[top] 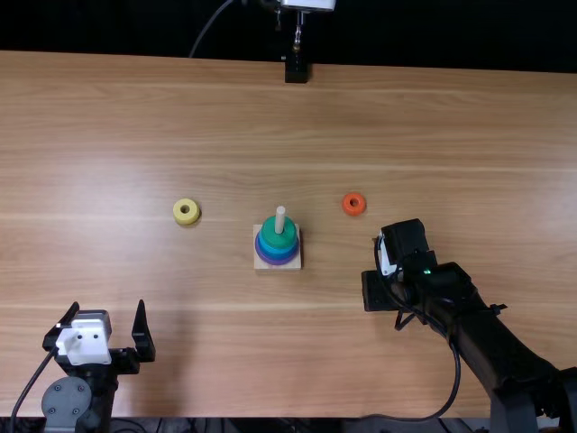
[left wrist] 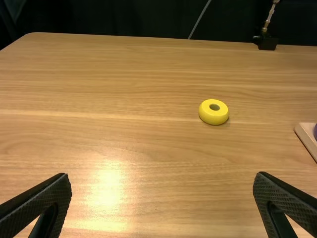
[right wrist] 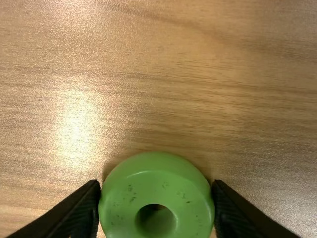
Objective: Build the Hanoi tower: stack the rings onto the peg from bottom to top in this color order: purple, dark blue, light blue, dark green, light green, yellow, orange.
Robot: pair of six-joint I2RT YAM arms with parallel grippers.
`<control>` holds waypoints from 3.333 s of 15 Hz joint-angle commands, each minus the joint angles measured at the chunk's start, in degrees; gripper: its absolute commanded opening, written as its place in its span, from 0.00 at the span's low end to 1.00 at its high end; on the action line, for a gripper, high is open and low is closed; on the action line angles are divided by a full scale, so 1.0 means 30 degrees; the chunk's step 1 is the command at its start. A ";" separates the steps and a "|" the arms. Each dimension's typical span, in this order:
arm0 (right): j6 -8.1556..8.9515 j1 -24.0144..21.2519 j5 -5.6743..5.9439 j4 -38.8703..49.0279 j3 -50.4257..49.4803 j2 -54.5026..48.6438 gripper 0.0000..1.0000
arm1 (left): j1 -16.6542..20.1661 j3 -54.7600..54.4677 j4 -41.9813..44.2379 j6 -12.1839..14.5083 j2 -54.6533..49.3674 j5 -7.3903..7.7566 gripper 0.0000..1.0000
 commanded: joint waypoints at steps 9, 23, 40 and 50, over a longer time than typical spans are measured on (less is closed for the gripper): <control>0.0075 0.1530 0.0324 -0.7446 0.6489 -0.1438 0.00 | -0.0175 -0.1985 -0.1507 -0.0075 -0.0229 -0.0214 1.00; 0.0391 0.5866 0.0254 -1.3282 2.1900 0.4245 0.00 | -0.0175 -0.1985 -0.1507 -0.0075 -0.0229 -0.0214 1.00; 0.0778 0.7360 0.0324 -1.3739 2.4888 0.7761 0.00 | -0.0175 -0.1985 -0.1507 -0.0075 -0.0229 -0.0214 1.00; 0.0778 0.7330 0.0324 -1.3774 2.4712 0.8698 0.00 | -0.0175 -0.1985 -0.1507 -0.0075 -0.0229 -0.0214 1.00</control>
